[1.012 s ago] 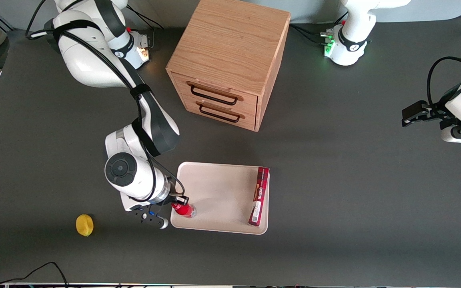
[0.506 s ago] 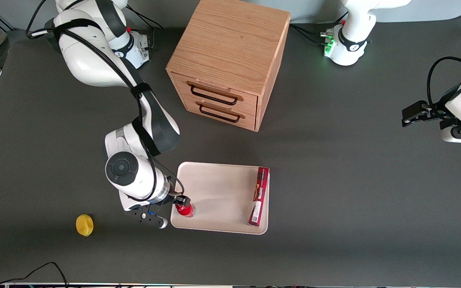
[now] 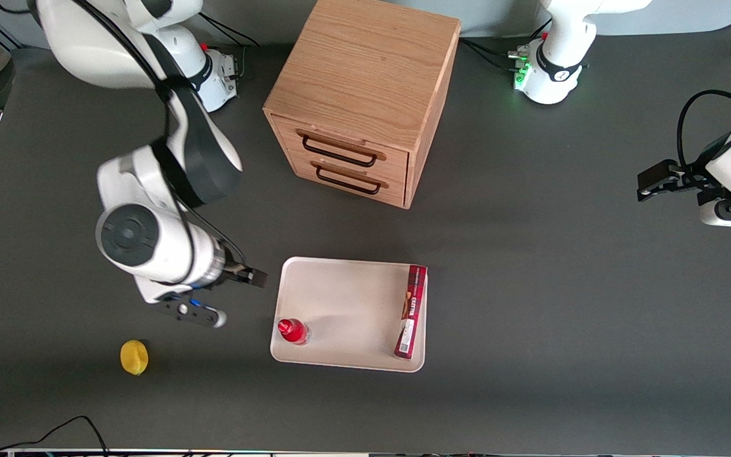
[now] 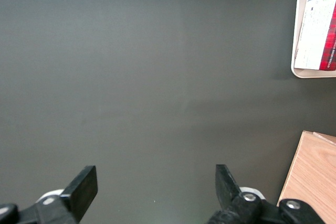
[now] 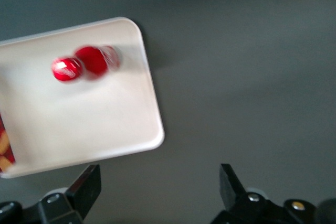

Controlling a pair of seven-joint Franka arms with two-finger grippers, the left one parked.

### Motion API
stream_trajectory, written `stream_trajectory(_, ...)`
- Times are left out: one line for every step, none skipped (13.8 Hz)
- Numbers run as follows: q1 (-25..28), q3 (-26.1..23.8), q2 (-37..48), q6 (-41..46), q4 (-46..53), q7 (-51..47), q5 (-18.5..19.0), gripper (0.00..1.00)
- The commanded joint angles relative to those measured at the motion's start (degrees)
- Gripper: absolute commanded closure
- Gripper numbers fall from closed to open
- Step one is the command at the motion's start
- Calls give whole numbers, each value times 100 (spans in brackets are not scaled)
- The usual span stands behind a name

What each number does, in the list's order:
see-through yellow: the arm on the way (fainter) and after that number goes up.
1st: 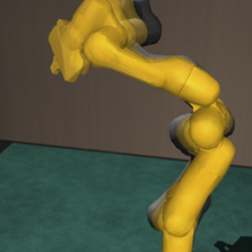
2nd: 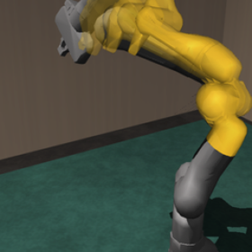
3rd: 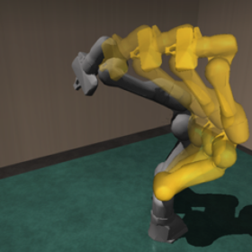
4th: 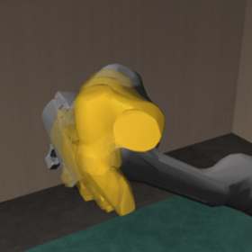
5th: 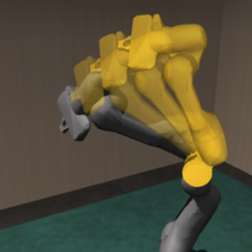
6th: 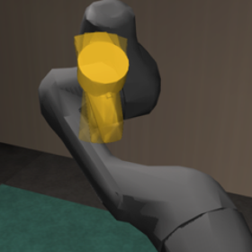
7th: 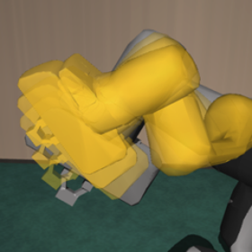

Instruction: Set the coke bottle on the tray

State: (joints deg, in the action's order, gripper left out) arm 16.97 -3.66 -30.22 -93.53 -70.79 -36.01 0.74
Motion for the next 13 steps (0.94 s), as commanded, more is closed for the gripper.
stream_trajectory(-562,-214,2165,-200,-2495,646,40,0)
stream_trajectory(-746,-214,2596,-244,-2918,987,40,0)
stream_trajectory(-966,-214,2940,-305,-3271,1356,40,0)
stream_trajectory(-1177,-223,3257,-436,-3605,1638,40,0)
stream_trajectory(-1353,-232,3634,-681,-4035,1884,31,0)
stream_trajectory(-1537,-232,4047,-962,-4500,2139,31,0)
stream_trajectory(-1774,-223,4347,-1156,-4792,2429,-82,0)
stream_trajectory(-2046,-223,4463,-1167,-4847,2832,-318,0)
stream_trajectory(-2223,-232,4516,-1132,-4839,3115,-407,0)
stream_trajectory(-2268,-232,4569,-1106,-4839,3196,-408,0)
stream_trajectory(-2260,-223,4552,-1106,-4821,3205,-408,0)
stream_trajectory(-2242,-223,4508,-1106,-4760,3205,-408,0)
stream_trajectory(-2207,-223,4499,-1106,-4742,3205,-408,0)
